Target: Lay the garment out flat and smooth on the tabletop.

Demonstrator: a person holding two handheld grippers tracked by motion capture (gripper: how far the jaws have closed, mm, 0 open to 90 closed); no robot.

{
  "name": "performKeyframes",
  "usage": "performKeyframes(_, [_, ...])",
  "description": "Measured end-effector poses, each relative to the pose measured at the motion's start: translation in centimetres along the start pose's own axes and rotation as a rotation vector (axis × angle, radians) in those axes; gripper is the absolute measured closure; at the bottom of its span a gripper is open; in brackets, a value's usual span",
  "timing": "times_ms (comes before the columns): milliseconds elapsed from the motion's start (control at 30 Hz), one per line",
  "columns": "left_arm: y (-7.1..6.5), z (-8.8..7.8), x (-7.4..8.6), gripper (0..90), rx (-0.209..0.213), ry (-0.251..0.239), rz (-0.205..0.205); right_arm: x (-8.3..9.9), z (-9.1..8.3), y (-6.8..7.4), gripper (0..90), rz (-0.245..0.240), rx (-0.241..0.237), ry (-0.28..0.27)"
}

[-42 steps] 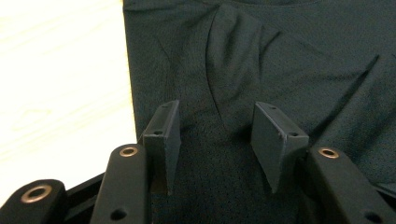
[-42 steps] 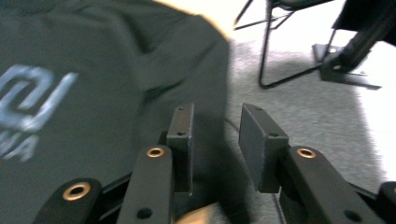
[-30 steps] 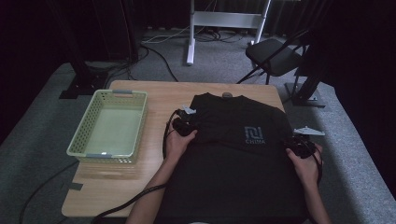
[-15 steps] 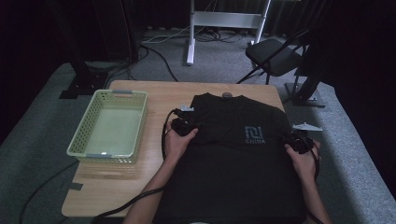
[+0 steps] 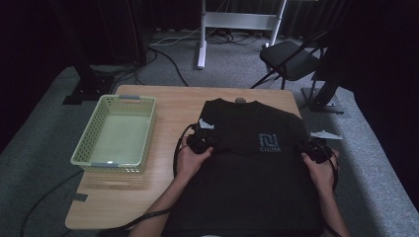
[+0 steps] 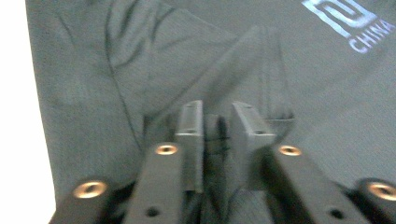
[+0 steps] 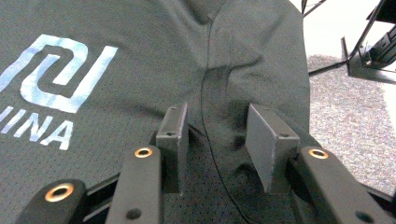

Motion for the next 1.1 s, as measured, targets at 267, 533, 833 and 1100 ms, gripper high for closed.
performKeyframes(267, [-1.8,-1.3,0.9,85.8,0.063,-0.007,0.007,0.0,0.0,0.0,59.0,0.003,0.003,0.000])
performKeyframes(533, [-3.3,-2.6,2.5,82.8,0.092,-0.010,0.027,-0.1,0.1,0.0,58.7,0.006,0.003,0.000])
performKeyframes(833, [-4.0,-4.7,3.9,68.3,0.131,-0.045,0.048,-0.1,0.1,0.0,58.5,0.010,0.004,0.001])
performKeyframes(1100, [-1.9,-5.5,4.1,61.4,-0.012,-0.059,0.016,-0.2,0.2,-0.1,58.3,0.008,0.005,-0.001])
Point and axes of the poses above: each handheld gripper's, and its own axes: z roughly forward along the jaws, x roughly out of its underside, y roughly to its left, the point moved 3 cm from there along z, roughly forward along the jaws, and after that the axes turned 12 degrees about z, right-handed, at the moved point
